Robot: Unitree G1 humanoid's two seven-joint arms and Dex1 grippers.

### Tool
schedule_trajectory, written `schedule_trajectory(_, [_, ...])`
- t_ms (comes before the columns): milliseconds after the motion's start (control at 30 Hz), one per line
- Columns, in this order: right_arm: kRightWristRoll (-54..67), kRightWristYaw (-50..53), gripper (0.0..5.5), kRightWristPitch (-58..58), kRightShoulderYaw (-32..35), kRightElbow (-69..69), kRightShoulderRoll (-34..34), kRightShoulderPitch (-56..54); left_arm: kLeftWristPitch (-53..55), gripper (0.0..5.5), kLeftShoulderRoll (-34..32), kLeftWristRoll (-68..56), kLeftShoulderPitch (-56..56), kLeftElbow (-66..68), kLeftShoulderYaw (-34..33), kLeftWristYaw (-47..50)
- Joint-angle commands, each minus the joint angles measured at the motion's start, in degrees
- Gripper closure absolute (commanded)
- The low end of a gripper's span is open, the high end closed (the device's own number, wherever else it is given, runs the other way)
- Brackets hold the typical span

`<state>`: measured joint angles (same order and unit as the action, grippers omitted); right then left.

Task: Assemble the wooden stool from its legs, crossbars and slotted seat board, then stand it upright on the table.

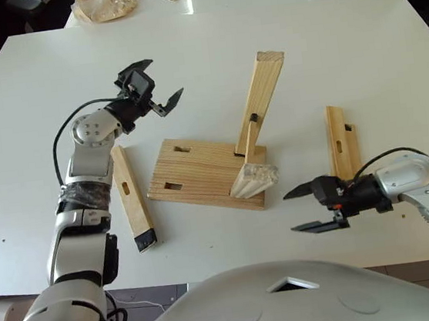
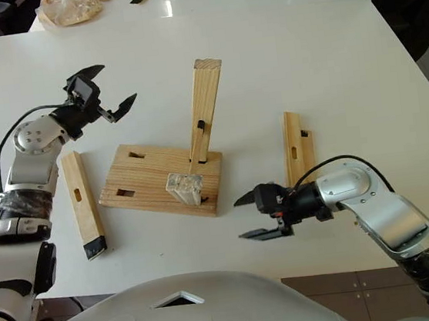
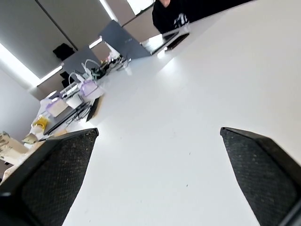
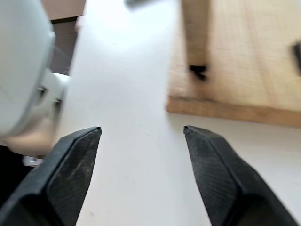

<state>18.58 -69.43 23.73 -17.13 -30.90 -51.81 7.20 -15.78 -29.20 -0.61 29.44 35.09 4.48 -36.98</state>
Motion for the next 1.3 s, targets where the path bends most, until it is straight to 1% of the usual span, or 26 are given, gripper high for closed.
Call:
schedule_trajectory(33, [-1.2,-4.3,2.26,5.6,-9.3,2.2,4.1,-10.8,-10.2,0.69,1.7,10.6,8.0,20.7,6.8,3.7])
schedule_trajectory(200, [-3.9,-2.4,2.26,8.6,-15.8,7.4,8.6,-14.0,-18.4,0.69,3.0,17.1,9.7,30.3,12.0,2.5])
schedule_trajectory(267, [-7.2,0.0,2.26,7.4,-17.6,10.7,9.9,-14.4,-19.8,0.69,3.2,17.3,9.0,32.0,12.7,0.3])
schedule_trajectory(333, [-10.5,2.5,2.26,4.8,-17.9,12.8,9.9,-13.6,-20.4,0.69,3.6,16.8,8.5,32.6,13.1,-3.1])
schedule_trajectory(400, [-14.1,5.6,2.26,0.6,-17.4,16.2,10.4,-14.1,-21.0,0.69,3.7,15.9,8.0,32.3,12.8,-5.1])
schedule_trajectory(467, [-17.4,10.8,2.26,-1.7,-16.0,22.3,12.5,-16.1,-23.8,0.69,3.1,15.5,6.1,29.6,13.4,-6.3])
schedule_trajectory(567, [-16.5,13.8,2.26,-2.3,-12.9,25.0,14.0,-16.7,-24.2,0.69,2.8,11.3,1.1,22.2,13.0,-11.8])
schedule_trajectory(667, [-14.7,15.6,2.26,-1.6,-10.2,24.5,16.0,-17.3,-21.6,0.69,2.3,7.9,-3.2,14.8,12.8,-14.1])
schedule_trajectory(867, [-15.4,23.3,2.26,-1.3,-6.9,28.3,23.4,-19.9,-10.3,0.69,5.4,4.7,-6.8,3.9,11.8,-9.8])
schedule_trajectory(1000, [-17.0,28.5,2.26,-1.5,-3.8,33.5,27.1,-22.3,-4.4,0.69,9.6,5.5,-7.7,2.1,12.0,-3.4])
schedule_trajectory(1133, [-19.9,28.2,2.26,-5.0,-4.3,38.1,26.9,-25.1,-1.2,0.69,12.7,5.3,-5.7,4.4,10.3,3.8])
schedule_trajectory(1300, [-20.7,28.3,2.26,-7.4,-2.2,40.0,26.1,-25.4,-1.0,0.69,10.6,5.1,-7.8,2.1,8.8,5.3])
